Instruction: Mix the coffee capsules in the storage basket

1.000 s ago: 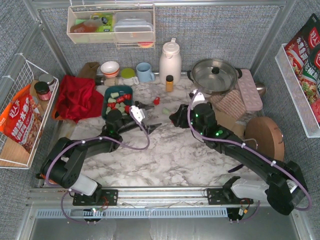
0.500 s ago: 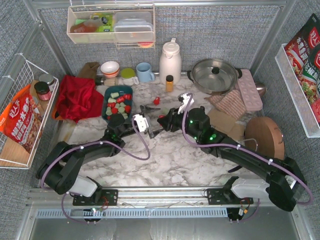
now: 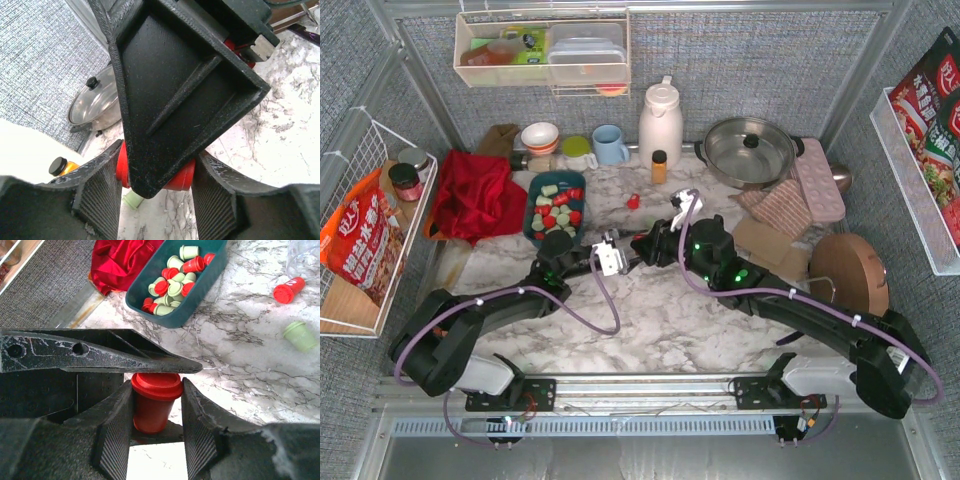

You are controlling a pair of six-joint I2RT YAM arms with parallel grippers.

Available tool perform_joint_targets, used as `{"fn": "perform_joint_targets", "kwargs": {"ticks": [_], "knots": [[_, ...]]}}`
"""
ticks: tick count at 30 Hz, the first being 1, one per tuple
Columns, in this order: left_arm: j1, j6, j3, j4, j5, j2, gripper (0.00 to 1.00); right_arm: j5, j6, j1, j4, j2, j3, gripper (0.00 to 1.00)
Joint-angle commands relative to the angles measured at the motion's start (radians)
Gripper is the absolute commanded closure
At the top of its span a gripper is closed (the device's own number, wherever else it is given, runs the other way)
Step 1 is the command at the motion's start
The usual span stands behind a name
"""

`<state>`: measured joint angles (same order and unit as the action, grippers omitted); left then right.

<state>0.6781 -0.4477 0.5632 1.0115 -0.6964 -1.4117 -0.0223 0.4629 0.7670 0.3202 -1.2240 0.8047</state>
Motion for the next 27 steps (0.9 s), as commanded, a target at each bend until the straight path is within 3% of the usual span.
{"fn": "perform_joint_targets", "kwargs": {"ticks": [1,5,8,11,16,21,24,27], "knots": [[0.0,-0.052,0.011,-0.037,-0.006,0.007,0.49,-0.016,0.003,0.006,0.032,0.015,0.01,0.7],[0.003,-0.066,0.019,-0.056,-0.009,0.002,0.64,-0.025,0.001,0.007,-0.001,0.024,0.017,0.62],[0.002,-0.067,0.024,-0.065,0.032,-0.001,0.68,-0.048,-0.014,0.008,-0.054,0.036,0.033,0.46],[0.0,-0.05,0.016,-0.069,0.153,-0.003,0.68,-0.112,-0.049,0.006,-0.137,0.06,0.061,0.39],[-0.061,-0.028,0.029,-0.079,0.24,-0.022,0.68,-0.247,-0.109,0.005,-0.229,0.082,0.088,0.34],[-0.203,0.114,0.093,-0.106,0.337,-0.066,0.68,-0.307,-0.221,-0.029,-0.312,0.002,0.152,0.31],[-0.296,0.207,0.154,-0.151,0.415,-0.097,0.67,-0.255,-0.291,-0.095,-0.331,-0.09,0.201,0.3],[-0.361,0.262,0.229,-0.261,0.46,-0.144,0.67,-0.108,-0.356,-0.189,-0.354,-0.213,0.28,0.31]]}}
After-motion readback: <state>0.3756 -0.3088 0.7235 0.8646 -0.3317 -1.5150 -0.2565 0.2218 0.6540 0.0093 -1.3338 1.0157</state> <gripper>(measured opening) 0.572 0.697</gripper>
